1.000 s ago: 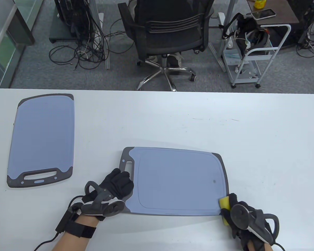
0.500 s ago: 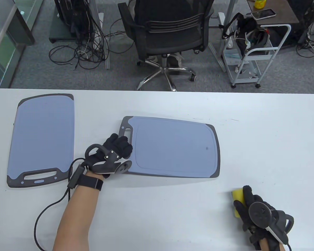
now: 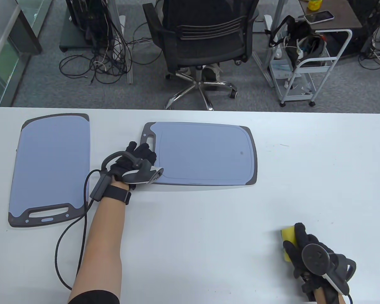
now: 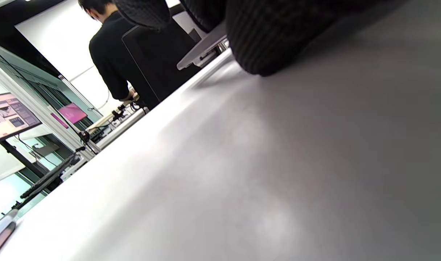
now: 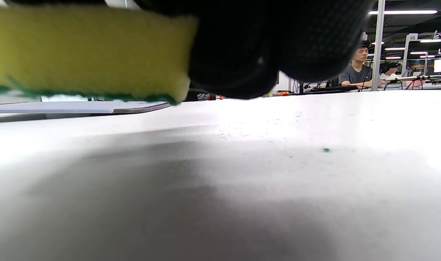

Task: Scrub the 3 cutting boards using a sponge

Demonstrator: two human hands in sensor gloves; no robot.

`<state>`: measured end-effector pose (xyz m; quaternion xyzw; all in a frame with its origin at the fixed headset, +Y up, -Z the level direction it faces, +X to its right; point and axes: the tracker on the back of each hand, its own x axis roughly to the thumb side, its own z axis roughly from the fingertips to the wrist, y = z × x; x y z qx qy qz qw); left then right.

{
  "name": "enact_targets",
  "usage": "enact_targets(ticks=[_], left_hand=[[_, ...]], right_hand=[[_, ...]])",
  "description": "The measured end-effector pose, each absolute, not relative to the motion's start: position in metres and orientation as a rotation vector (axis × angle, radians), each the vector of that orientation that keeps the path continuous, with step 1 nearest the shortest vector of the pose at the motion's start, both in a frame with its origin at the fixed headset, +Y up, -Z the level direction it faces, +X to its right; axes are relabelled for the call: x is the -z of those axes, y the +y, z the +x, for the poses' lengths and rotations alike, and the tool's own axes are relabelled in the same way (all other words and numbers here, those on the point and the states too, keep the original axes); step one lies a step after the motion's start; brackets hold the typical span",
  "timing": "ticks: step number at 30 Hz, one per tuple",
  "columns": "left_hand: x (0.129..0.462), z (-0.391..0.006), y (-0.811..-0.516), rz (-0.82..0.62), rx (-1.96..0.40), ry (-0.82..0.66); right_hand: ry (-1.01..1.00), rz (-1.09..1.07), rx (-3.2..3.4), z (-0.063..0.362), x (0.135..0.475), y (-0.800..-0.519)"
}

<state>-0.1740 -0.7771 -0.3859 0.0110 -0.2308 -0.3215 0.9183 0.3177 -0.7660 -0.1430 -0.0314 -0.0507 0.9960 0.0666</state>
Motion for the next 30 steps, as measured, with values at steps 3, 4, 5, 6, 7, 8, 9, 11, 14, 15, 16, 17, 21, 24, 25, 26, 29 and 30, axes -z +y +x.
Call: enact_targets(ticks=[3, 4, 5, 6, 7, 8, 9, 11, 14, 15, 16, 17, 21, 24, 25, 26, 29, 30], left_hand=[[0.380, -0.175, -0.776, -0.009, 0.683, -0.501], [0.378, -0.178, -0.777, -0.037, 0.698, -0.494], [0.377, -0.180, -0.778, -0.080, 0.699, -0.496], [0.372, -0.185, -0.776, -0.083, 0.679, -0.468], [0.368, -0.188, -0.774, -0.081, 0.646, -0.459], [0.365, -0.191, -0.772, -0.076, 0.632, -0.446], [0.358, -0.195, -0.770, -0.082, 0.620, -0.415], [0.345, -0.205, -0.765, -0.093, 0.592, -0.381], [0.319, -0.231, -0.755, -0.122, 0.540, -0.271], [0.311, -0.241, -0.753, -0.130, 0.519, -0.230], [0.302, -0.253, -0.751, -0.140, 0.487, -0.188], [0.292, -0.266, -0.750, -0.156, 0.454, -0.148], [0.254, -0.308, -0.756, -0.207, 0.352, -0.008], [0.230, -0.331, -0.767, -0.210, 0.295, 0.078], [0.224, -0.336, -0.769, -0.198, 0.287, 0.092], [0.219, -0.341, -0.770, -0.175, 0.275, 0.114], [0.209, -0.354, -0.772, -0.192, 0.233, 0.189], [0.208, -0.359, -0.772, -0.197, 0.215, 0.217]], right_hand=[[-0.154, -0.101, -3.000, 0.318, 0.143, -0.766], [-0.156, -0.100, -3.001, 0.318, 0.143, -0.765], [-0.157, -0.100, -3.001, 0.318, 0.143, -0.765], [-0.161, -0.101, -2.996, 0.318, 0.143, -0.765], [-0.167, -0.102, -2.995, 0.318, 0.142, -0.764], [-0.171, -0.103, -2.994, 0.318, 0.142, -0.764], [-0.179, -0.107, -2.991, 0.319, 0.141, -0.763], [-0.192, -0.111, -2.981, 0.320, 0.140, -0.762], [-0.195, -0.126, -2.959, 0.323, 0.140, -0.761], [-0.194, -0.130, -2.960, 0.323, 0.140, -0.761], [-0.190, -0.133, -2.964, 0.323, 0.140, -0.761], [-0.188, -0.134, -2.967, 0.323, 0.140, -0.761], [-0.197, -0.143, -2.955, 0.323, 0.137, -0.760], [-0.207, -0.151, -2.946, 0.323, 0.135, -0.759], [-0.209, -0.154, -2.945, 0.324, 0.134, -0.759], [-0.211, -0.158, -2.943, 0.324, 0.133, -0.759], [-0.202, -0.176, -2.939, 0.326, 0.132, -0.761], [-0.199, -0.180, -2.938, 0.326, 0.132, -0.761]])
